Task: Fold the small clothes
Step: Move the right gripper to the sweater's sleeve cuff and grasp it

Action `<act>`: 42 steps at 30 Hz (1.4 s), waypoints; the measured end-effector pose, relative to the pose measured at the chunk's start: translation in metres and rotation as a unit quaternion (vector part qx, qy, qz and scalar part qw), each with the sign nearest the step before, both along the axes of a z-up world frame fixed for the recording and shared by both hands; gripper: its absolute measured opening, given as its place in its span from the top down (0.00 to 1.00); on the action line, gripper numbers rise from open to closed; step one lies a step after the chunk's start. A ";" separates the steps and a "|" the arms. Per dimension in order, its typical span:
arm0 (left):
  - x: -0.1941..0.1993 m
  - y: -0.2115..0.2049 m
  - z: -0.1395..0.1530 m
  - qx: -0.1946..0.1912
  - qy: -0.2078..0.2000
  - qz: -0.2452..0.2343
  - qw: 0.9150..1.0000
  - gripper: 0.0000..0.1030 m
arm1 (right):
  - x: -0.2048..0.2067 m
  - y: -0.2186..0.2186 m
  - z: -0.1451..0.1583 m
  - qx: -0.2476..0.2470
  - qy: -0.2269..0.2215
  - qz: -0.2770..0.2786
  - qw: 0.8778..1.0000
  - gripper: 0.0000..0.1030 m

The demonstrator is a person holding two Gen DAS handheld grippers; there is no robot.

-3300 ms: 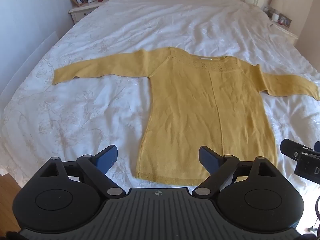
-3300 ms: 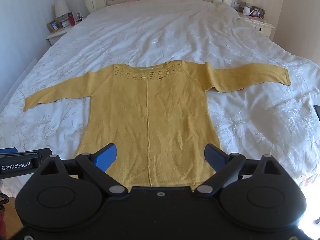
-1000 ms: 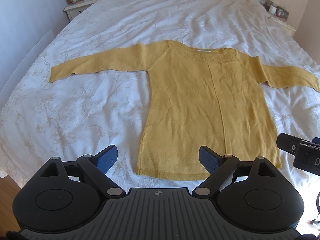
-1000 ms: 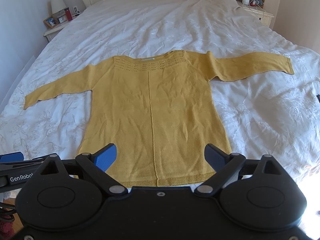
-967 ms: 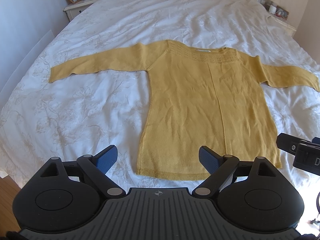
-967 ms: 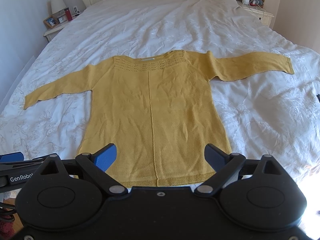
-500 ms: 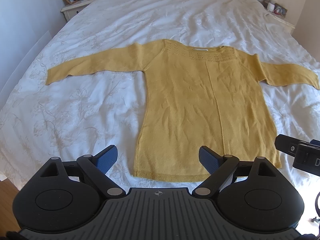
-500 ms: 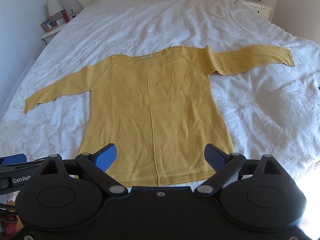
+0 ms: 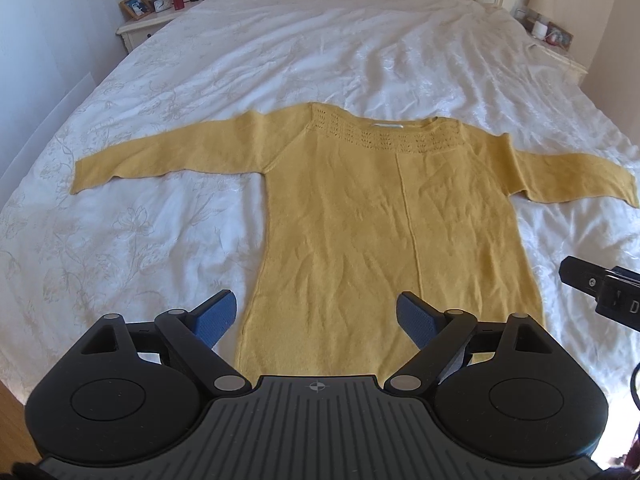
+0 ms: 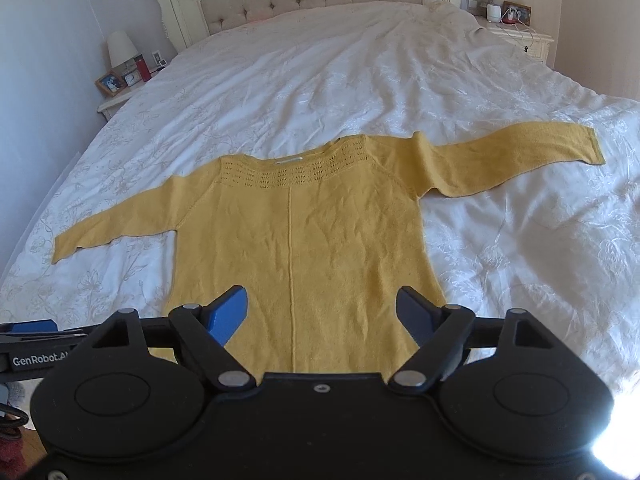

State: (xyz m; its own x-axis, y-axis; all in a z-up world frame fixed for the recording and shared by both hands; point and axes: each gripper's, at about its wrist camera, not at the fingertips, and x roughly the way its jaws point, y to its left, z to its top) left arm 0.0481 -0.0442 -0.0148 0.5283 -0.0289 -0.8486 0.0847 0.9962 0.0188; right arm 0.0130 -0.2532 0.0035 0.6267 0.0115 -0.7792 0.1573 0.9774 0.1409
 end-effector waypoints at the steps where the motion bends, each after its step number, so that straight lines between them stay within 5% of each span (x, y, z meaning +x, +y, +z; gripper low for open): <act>1: 0.004 -0.004 0.001 -0.002 -0.006 0.001 1.000 0.15 | 0.007 -0.011 -0.002 -0.008 -0.005 0.000 1.000 0.27; 15: 0.065 -0.075 0.002 -0.013 -0.070 0.027 0.997 0.15 | 0.097 -0.191 -0.035 -0.024 0.008 -0.047 0.999 0.48; 26: 0.093 -0.107 -0.015 0.000 -0.007 0.044 0.999 0.16 | 0.149 -0.360 -0.065 -0.034 0.047 -0.144 0.988 0.48; 32: 0.107 -0.120 -0.022 0.008 0.014 0.047 0.999 0.16 | 0.165 -0.409 -0.081 -0.040 0.056 -0.147 0.987 0.48; 42: 0.121 -0.133 -0.029 0.019 0.038 0.050 0.998 0.16 | 0.177 -0.466 -0.133 0.072 0.082 -0.174 0.979 0.44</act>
